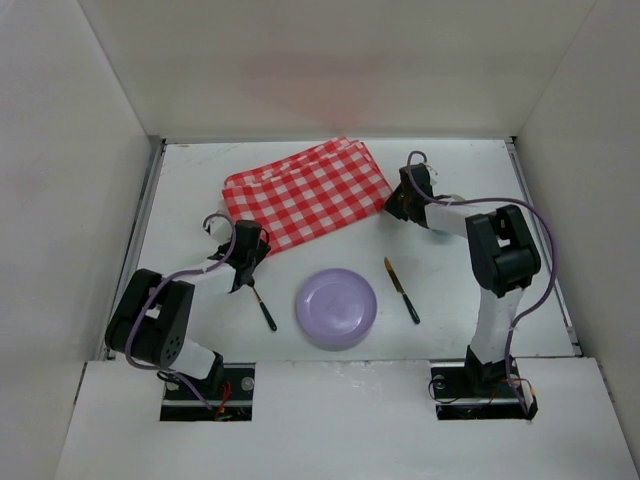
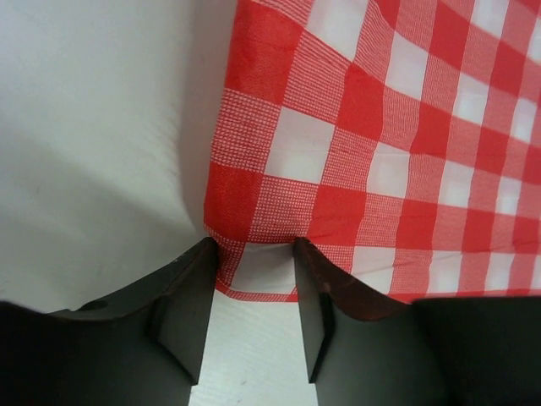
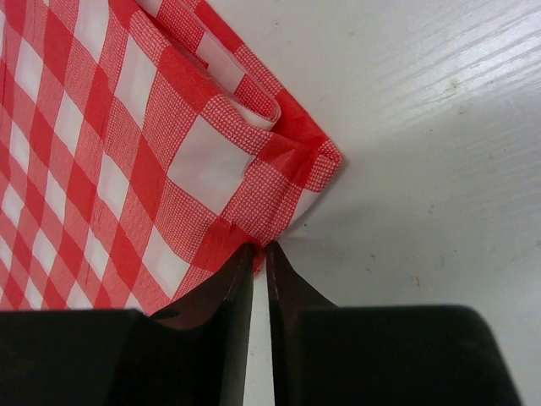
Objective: Set the dinner table for one person
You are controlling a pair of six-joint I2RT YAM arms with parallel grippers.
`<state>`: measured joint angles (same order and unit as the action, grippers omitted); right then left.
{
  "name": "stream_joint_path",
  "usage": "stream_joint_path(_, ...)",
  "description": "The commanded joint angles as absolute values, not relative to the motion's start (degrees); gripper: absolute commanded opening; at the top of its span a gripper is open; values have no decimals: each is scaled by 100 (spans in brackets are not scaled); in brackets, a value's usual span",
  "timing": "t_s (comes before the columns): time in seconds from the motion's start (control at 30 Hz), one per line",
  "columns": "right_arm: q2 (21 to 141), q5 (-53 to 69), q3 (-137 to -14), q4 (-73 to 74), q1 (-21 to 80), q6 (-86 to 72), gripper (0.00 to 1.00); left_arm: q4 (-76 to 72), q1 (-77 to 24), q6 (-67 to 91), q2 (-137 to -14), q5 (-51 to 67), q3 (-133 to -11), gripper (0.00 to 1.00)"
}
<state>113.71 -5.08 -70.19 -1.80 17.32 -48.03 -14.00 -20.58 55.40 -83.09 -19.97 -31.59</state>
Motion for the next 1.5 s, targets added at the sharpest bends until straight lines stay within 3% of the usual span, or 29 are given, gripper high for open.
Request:
stream_joint_path(0.0,11260,-553,-6997,-536,1674,-4975,13,-1678,-1868,5660,-8648,-1898,-3164,36)
stream_joint_path(0.13,10768,-826,-6233,-826,1709,-4931,9,-2021,-1683,5625,-8990,-1837,-3330,27)
stream_joint_path(0.43,9494,-1238,-4422,-1248,2271,-4975,10,-2206,-1367,5660,-9273,-1749,-3534,23)
stream_joint_path(0.5,9370,-1449,-4438,-1248,2368,-4896,20,-2206,-1358,5643,-9159,-1758,-3454,25)
stream_joint_path(0.6,9623,-1670,-4964,-1266,2377,-4588,54,-2206,-1437,5537,-8852,-1828,-3331,33)
stream_joint_path(0.83,10729,-1679,-6396,-977,2131,-4763,64,-2066,-1700,5203,-7981,-2276,-3120,45)
stream_joint_path(1.03,11302,-1503,-7198,-326,2061,-4904,61,-2065,-1832,5220,-8103,-2093,-3173,47)
stream_joint_path(1.2,11557,-1485,-7549,140,2087,-4782,49,-2092,-1789,5317,-8358,-1837,-3190,48)
stream_joint_path(1.37,11759,-1450,-8032,746,2113,-4439,48,-1969,-1745,5344,-8446,-1714,-3155,50)
stream_joint_path(1.47,11813,-1433,-8156,1081,2157,-4219,35,-1820,-1674,5344,-8525,-1714,-3234,51)
